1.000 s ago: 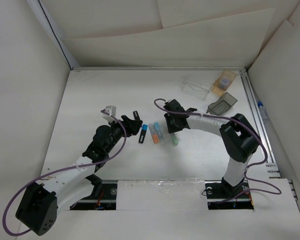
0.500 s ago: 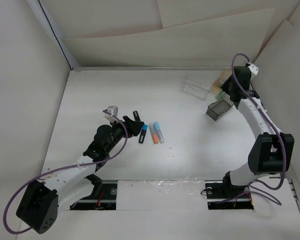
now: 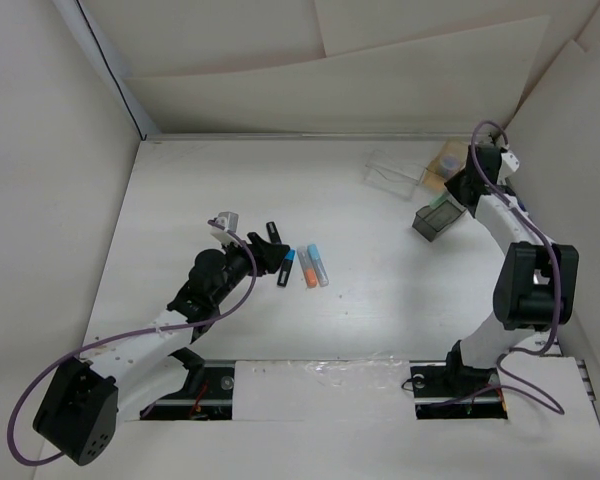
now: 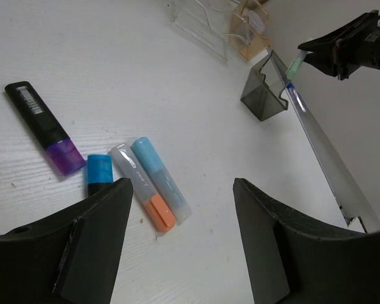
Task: Sort the stationery into containers
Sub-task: Place the pen in the storage box.
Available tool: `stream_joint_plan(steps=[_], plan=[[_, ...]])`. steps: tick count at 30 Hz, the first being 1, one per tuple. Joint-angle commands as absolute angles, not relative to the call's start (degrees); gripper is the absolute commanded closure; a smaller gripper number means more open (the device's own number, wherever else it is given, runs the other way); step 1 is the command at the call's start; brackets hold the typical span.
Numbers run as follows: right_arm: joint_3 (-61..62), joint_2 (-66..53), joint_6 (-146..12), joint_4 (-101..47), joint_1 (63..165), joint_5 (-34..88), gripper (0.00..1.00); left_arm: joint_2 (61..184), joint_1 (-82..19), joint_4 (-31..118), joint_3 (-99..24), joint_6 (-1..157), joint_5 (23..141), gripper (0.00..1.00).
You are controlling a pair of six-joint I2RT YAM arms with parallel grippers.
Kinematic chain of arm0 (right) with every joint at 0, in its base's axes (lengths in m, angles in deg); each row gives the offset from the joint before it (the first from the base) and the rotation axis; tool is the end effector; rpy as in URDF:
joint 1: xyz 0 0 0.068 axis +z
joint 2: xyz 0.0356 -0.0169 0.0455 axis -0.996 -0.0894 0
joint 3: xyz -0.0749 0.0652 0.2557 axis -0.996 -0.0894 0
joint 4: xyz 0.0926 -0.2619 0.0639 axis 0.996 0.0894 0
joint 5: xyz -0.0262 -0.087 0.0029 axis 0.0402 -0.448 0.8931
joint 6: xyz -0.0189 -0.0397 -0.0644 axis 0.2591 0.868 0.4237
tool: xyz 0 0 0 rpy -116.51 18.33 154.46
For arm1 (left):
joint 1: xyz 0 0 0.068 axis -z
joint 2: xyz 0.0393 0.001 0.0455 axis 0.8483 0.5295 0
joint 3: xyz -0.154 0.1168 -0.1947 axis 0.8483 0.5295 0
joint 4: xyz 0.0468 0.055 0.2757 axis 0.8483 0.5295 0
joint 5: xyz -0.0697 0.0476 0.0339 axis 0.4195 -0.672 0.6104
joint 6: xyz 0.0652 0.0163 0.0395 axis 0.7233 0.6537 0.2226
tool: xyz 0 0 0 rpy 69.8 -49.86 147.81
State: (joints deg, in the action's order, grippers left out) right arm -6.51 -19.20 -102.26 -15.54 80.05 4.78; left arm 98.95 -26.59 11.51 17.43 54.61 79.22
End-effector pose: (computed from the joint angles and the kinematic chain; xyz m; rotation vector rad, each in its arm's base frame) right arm 0.4145 -0.0520 0.2363 1.0022 1.9486 0.0803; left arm 0.2123 -0.1373 0.2187 0.0284 1.6630 -0.9728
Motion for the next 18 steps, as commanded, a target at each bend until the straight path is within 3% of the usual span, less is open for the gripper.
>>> stream_joint_plan(steps=[1, 10, 18], plan=[[-6.4, -20.4, -104.4, -19.0, 80.0, 3.1, 1.0, 98.8, -26.4, 8.4, 14.9, 54.8, 80.2, 0.38], [-7.4, -22.0, -104.4, -19.0, 79.4, 0.3, 1.0, 98.8, -26.4, 8.4, 14.9, 54.8, 80.2, 0.38], [-8.6, -23.0, -104.4, -19.0, 79.4, -0.8, 0.87, 98.8, -26.4, 8.4, 14.9, 54.8, 80.2, 0.38]])
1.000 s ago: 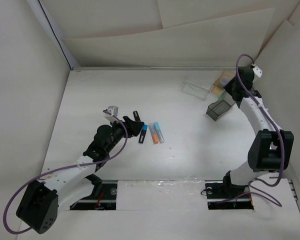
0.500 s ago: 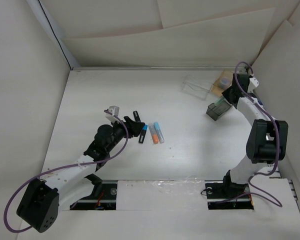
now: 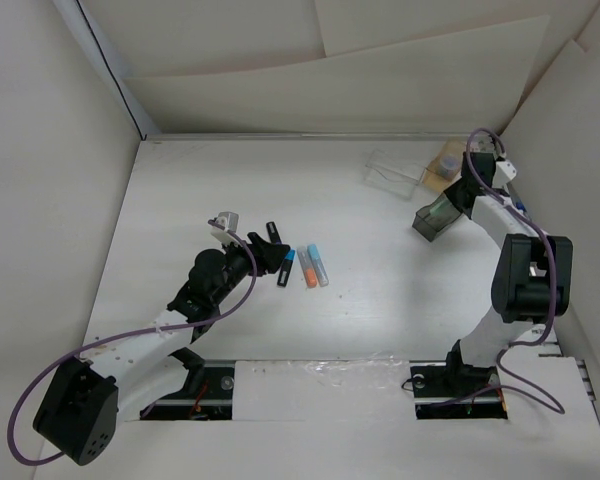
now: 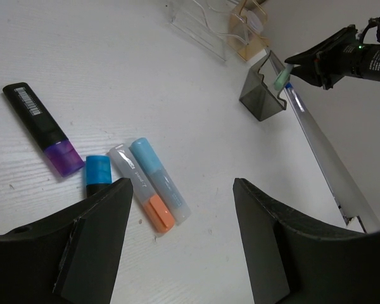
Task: Sort the stationery into containers
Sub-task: Place the pen in the storage box, then pick up the pen from the center of the board.
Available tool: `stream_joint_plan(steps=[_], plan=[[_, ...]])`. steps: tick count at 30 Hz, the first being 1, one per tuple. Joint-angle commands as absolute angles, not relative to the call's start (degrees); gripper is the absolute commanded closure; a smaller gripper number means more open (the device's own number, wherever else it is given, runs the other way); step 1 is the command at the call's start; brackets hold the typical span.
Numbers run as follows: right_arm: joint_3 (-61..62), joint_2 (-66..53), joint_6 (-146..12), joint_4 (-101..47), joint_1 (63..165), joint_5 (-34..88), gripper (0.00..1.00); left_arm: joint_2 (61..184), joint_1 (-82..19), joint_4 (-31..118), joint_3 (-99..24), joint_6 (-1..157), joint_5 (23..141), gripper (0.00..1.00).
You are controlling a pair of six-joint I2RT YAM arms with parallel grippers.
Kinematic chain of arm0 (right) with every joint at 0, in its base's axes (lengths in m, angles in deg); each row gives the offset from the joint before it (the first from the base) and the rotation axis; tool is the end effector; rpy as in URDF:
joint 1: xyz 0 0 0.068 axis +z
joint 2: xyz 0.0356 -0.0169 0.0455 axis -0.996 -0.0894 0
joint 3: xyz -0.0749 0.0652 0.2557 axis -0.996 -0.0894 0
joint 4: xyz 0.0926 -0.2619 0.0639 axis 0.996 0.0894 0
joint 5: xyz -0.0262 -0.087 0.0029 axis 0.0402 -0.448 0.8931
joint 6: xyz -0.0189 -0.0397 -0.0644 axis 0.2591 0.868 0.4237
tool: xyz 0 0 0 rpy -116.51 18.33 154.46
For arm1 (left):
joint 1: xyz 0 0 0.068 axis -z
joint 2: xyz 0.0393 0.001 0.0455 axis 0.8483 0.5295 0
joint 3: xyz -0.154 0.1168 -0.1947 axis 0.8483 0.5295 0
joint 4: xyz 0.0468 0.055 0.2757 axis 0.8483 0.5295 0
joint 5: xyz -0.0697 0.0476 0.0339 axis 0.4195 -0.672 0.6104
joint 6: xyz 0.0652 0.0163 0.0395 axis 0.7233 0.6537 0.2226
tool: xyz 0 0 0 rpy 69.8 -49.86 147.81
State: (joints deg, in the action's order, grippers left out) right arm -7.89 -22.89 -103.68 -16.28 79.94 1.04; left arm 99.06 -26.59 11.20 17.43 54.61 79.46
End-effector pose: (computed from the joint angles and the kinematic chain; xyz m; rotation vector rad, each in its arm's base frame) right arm 0.4172 -0.0572 0.2037 1.0715 1.9736 -0.0094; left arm 0.2123 -0.1376 0.2190 0.0321 1.6599 -0.9770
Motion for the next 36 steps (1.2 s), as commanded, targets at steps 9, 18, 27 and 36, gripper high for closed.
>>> stream_joint_plan(steps=[9, 18, 27, 36], plan=[[-8.6, -22.4, -103.9, -19.0, 79.4, -0.8, 0.57, 98.8, -26.4, 8.4, 14.9, 54.8, 80.2, 0.38], [-7.4, -15.8, -97.2, -17.0, 84.2, -2.6, 0.33, 98.8, -26.4, 8.4, 14.9, 54.8, 79.7, 0.38], [-6.2, -19.3, -82.0, -15.2, 108.9, 12.6, 1.0, 96.6, -26.4, 9.7, 16.0, 54.3, 75.4, 0.42], [-4.4, -28.3, -77.9, -11.4, 128.2, 8.5, 0.43, 94.9, -26.4, 11.6, 16.5, 53.7, 71.2, 0.64]])
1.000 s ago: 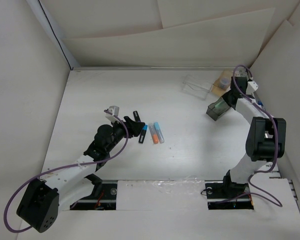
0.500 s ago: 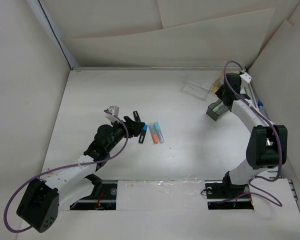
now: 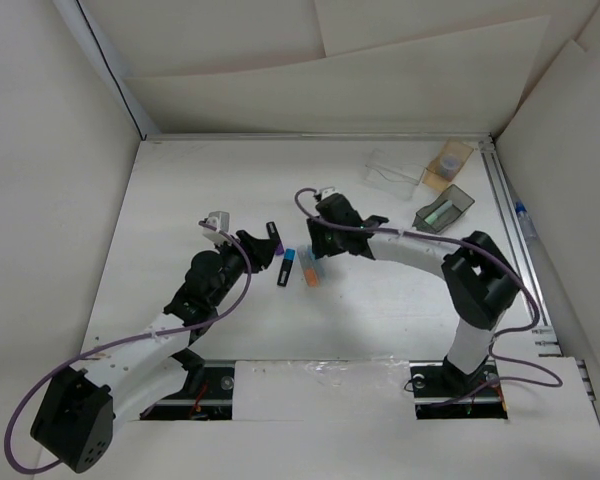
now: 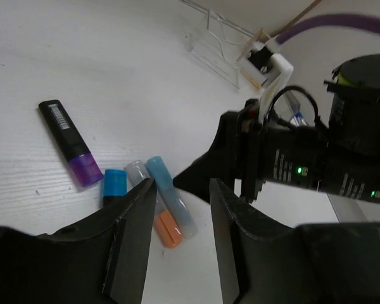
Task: Sort the stationery into containers
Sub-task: Pick up the pen from the center of the board, then place the pen in the storage box.
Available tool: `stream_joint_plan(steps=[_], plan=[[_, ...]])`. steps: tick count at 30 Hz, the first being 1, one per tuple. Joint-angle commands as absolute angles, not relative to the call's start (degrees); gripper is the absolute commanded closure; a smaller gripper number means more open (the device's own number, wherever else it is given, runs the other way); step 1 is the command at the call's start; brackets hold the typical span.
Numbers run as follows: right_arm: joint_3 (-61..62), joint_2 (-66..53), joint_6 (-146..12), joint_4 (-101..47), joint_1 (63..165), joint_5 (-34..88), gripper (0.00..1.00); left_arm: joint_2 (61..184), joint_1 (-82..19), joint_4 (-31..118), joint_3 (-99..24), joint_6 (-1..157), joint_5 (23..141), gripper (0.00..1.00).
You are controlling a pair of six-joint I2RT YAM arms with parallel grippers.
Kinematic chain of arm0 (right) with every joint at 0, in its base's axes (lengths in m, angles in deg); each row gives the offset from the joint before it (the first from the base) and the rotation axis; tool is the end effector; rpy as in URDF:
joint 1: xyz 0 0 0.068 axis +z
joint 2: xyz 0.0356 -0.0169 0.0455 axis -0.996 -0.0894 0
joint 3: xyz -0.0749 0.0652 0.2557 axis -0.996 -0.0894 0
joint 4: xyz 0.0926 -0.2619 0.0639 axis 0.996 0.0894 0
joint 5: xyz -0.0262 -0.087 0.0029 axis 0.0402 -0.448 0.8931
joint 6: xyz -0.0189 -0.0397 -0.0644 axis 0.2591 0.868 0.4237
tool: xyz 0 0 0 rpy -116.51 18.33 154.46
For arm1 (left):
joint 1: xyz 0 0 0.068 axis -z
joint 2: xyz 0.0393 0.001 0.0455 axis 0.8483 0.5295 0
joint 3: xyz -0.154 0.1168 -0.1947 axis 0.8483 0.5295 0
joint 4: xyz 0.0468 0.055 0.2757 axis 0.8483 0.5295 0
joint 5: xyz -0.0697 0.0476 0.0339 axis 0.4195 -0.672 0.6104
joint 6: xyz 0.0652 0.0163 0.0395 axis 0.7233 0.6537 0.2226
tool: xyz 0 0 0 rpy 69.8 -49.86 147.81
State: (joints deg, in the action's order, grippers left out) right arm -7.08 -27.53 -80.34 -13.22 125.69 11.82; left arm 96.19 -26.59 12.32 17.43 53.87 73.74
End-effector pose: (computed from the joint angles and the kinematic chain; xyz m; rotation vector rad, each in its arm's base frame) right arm 0.3282 0.2717 0.1688 -0.3709 2.3984 0.3294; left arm 0.2114 -0.1293 0.2278 -0.0597 1.6157 -0.9215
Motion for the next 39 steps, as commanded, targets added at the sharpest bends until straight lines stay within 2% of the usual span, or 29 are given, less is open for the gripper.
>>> stream_joint_plan(steps=[1, 6, 8, 9, 12, 13, 14, 18, 19, 20, 21, 23, 24, 27, 31, 33, 39], plan=[[-3.6, -29.1, -77.9, -11.4, 128.2, 7.8, 0.42, 94.9, -26.4, 12.2, 16.5, 53.7, 71.2, 0.65], [-1.7, -33.8, -78.5, -11.4, 129.5, 9.1, 0.41, 94.4, -26.4, 12.2, 16.5, 53.7, 71.2, 0.66], [-0.3, -35.0, -78.5, -10.6, 130.2, 5.2, 0.45, 94.4, -26.4, 12.2, 16.5, 53.7, 71.2, 0.66], [0.3, -35.8, -79.2, -10.6, 130.8, 4.1, 0.5, 94.4, -26.4, 12.2, 16.5, 53.7, 71.2, 0.65], [0.3, -35.8, -79.2, -10.1, 130.8, 1.9, 0.51, 94.4, -26.4, 12.2, 16.5, 53.7, 71.2, 0.61], [0.3, -35.8, -79.2, -10.6, 130.8, 1.9, 0.6, 94.4, -26.4, 12.2, 16.5, 53.7, 71.2, 0.6], [-0.2, -36.3, -79.2, -10.6, 130.8, 1.3, 0.63, 94.4, -26.4, 12.2, 16.5, 53.7, 71.2, 0.6], [-0.2, -38.3, -80.2, -10.1, 130.8, 1.3, 0.65, 94.4, -26.4, 12.2, 16.5, 53.7, 71.2, 0.54], [0.4, -38.3, -80.2, -10.1, 130.8, 1.3, 0.68, 94.4, -26.4, 12.2, 16.5, 53.7, 71.2, 0.52], [0.4, -38.8, -80.8, -10.1, 130.8, 0.8, 0.85, 94.4, -26.4, 12.2, 16.5, 53.7, 71.2, 0.5], [0.4, -38.8, -81.4, -10.1, 130.8, 0.0, 0.91, 94.4, -26.4, 12.2, 16.5, 53.7, 71.2, 0.48], [0.4, -36.1, -81.4, -10.1, 130.8, -1.1, 0.98, 94.4, -26.4, 12.2, 16.5, 53.7, 71.2, 0.47], [0.4, -34.9, -82.1, -10.1, 130.8, -2.8, 0.98, 94.4, -26.4, 12.2, 16.5, 53.7, 71.2, 0.47], [-0.2, -28.2, -82.8, -10.9, 127.2, -4.0, 0.99, 95.0, -26.4, 11.7, 16.5, 53.7, 71.7, 0.47], [-1.4, -20.1, -84.9, -12.7, 117.3, -2.2, 0.99, 95.6, -26.4, 11.7, 16.5, 53.7, 73.6, 0.47], [-2.8, -16.8, -86.1, -14.1, 109.2, -1.7, 0.98, 96.3, -26.4, 11.7, 16.0, 53.7, 74.2, 0.47], [-4.5, -14.9, -90.1, -17.2, 91.6, -1.6, 0.97, 96.8, -26.4, 11.2, 16.0, 53.7, 75.3, 0.47]])
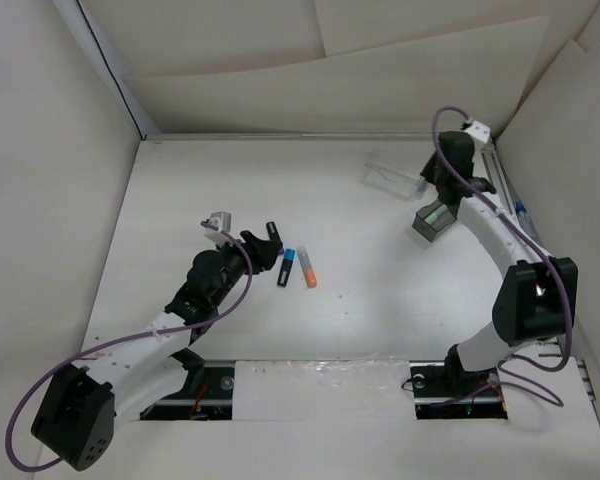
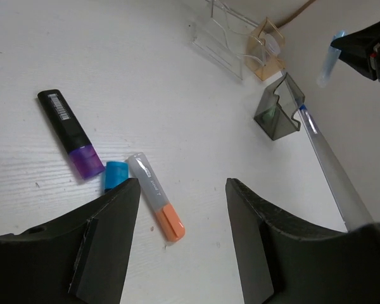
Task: Sort the stationery into containers
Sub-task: Place the pen in the storage box.
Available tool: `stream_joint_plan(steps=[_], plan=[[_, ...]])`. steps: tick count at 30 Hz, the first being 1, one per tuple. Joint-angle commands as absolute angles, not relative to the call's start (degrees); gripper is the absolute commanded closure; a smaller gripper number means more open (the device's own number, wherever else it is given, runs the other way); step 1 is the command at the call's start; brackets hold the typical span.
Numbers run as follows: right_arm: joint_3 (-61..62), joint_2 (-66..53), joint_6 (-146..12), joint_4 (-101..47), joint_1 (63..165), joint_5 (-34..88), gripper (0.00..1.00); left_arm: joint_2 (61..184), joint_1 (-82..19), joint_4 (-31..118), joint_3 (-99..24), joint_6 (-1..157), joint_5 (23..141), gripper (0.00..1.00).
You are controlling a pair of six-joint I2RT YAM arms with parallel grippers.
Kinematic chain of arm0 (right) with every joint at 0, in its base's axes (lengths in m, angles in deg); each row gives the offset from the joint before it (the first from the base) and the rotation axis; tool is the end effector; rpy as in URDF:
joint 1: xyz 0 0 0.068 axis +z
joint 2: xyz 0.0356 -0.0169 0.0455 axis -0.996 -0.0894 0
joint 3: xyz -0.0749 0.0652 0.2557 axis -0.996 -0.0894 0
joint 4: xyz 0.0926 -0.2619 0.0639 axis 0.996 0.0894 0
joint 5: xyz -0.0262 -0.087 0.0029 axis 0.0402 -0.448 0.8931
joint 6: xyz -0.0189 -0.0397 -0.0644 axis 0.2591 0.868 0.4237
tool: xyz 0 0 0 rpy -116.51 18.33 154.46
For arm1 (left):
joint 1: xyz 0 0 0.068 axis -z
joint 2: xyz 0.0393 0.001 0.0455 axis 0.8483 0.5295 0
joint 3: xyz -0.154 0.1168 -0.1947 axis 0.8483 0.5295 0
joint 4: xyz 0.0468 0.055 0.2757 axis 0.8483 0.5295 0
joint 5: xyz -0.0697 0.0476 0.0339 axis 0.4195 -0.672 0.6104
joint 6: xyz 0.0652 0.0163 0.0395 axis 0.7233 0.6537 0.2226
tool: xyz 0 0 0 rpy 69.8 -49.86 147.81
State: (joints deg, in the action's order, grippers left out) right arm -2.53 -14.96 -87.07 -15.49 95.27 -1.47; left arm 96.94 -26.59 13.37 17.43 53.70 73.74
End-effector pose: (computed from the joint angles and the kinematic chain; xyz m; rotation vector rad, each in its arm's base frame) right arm 0.4097 0.0509 0.2936 0.5125 1.9705 0.0274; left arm 0.2127 -0.1301 0.2222 -0.0634 1.6482 -0.9131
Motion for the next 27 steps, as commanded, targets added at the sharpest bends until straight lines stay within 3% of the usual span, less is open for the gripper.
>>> stream_joint_plan(steps=[1, 10, 15, 22, 27], plan=[[-4.5, -14.9, -90.9, -17.2, 89.9, -1.0, 0.97, 97.3, -26.4, 11.2, 16.0, 53.7, 75.3, 0.47], [-6.5, -19.2, -94.2, -18.3, 80.7, 1.2, 0.95, 97.9, -26.4, 10.6, 15.4, 53.7, 75.8, 0.47], [-8.7, -21.1, -95.3, -19.4, 80.1, 1.2, 0.86, 99.0, -26.4, 10.6, 15.4, 53.7, 76.3, 0.47], [-8.8, -19.2, -95.3, -19.4, 80.1, 2.3, 0.5, 99.0, -26.4, 10.1, 15.4, 53.7, 76.3, 0.47], [-9.3, -15.4, -94.7, -18.7, 81.3, 1.2, 0.42, 99.0, -26.4, 10.1, 15.4, 53.7, 76.3, 0.47]])
